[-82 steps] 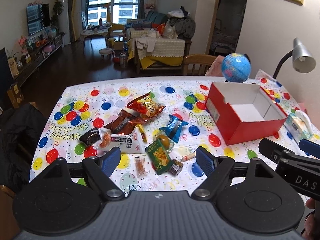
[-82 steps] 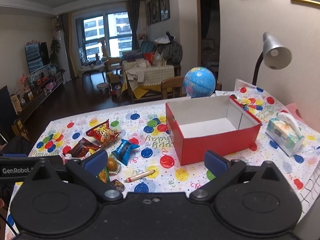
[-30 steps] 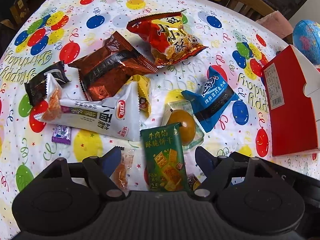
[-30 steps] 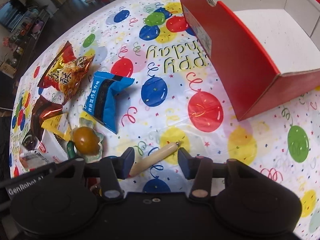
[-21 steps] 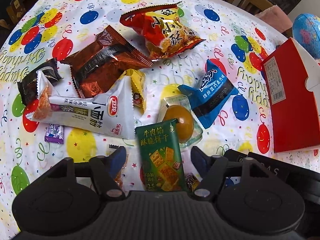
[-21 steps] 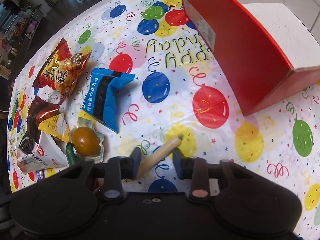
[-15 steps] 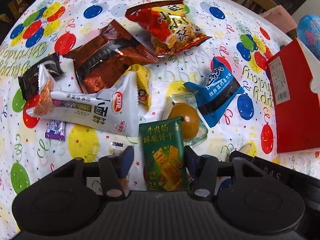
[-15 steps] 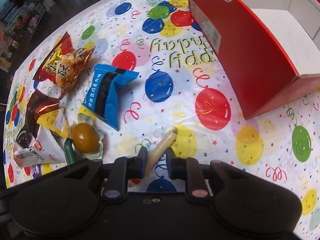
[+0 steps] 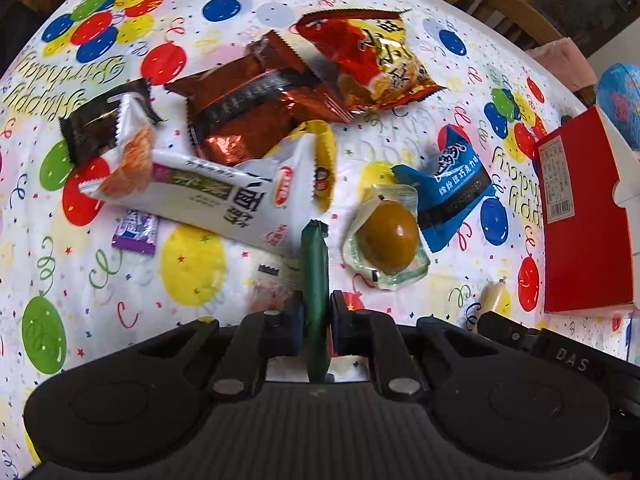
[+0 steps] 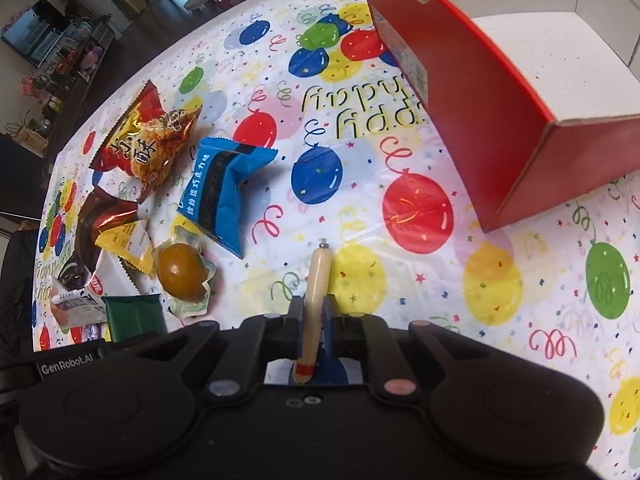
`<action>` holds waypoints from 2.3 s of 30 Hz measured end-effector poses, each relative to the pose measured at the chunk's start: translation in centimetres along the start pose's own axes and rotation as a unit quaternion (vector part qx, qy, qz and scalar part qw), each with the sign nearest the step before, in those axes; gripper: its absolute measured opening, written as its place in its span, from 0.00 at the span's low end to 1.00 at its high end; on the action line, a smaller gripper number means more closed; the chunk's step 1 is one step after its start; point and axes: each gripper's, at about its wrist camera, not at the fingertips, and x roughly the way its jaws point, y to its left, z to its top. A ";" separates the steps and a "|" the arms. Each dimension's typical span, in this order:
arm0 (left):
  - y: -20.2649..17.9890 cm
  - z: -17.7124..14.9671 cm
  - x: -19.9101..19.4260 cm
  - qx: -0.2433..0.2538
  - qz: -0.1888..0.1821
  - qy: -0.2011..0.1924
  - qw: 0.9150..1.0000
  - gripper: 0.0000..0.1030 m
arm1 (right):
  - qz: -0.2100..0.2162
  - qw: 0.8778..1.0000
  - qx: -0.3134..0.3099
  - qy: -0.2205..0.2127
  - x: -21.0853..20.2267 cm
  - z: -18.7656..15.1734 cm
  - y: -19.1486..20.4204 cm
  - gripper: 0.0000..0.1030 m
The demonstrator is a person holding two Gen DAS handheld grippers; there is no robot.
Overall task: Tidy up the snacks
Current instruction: 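Carry the green box and wooden stick into the red box and release both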
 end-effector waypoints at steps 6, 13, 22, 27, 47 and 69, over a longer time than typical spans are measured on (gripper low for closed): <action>0.4 -0.4 -1.4 0.002 -0.013 -0.011 1.000 0.11 | 0.005 1.000 -0.006 -0.016 -1.7 -0.6 0.1 0.08; -0.1 -1.5 -4.3 0.022 -0.025 -0.023 0.999 0.11 | 0.013 0.999 -0.007 -0.035 -5.1 -1.8 0.1 0.08; -2.8 -3.2 -9.3 0.085 -0.057 -0.051 0.993 0.11 | 0.012 0.996 -0.038 -0.084 -11.5 -3.5 0.5 0.08; -5.3 -4.2 -11.2 0.126 -0.066 -0.066 0.988 0.11 | 0.005 0.993 -0.047 -0.108 -14.4 -3.8 0.0 0.08; -22.5 -2.5 -11.0 0.210 -0.038 -0.112 0.970 0.11 | 0.011 0.986 -0.074 -0.152 -18.7 4.9 -9.0 0.08; -34.7 0.6 -0.2 0.264 -0.002 -0.061 0.963 0.11 | -0.024 0.991 -0.052 -0.124 -12.8 13.0 -18.9 0.08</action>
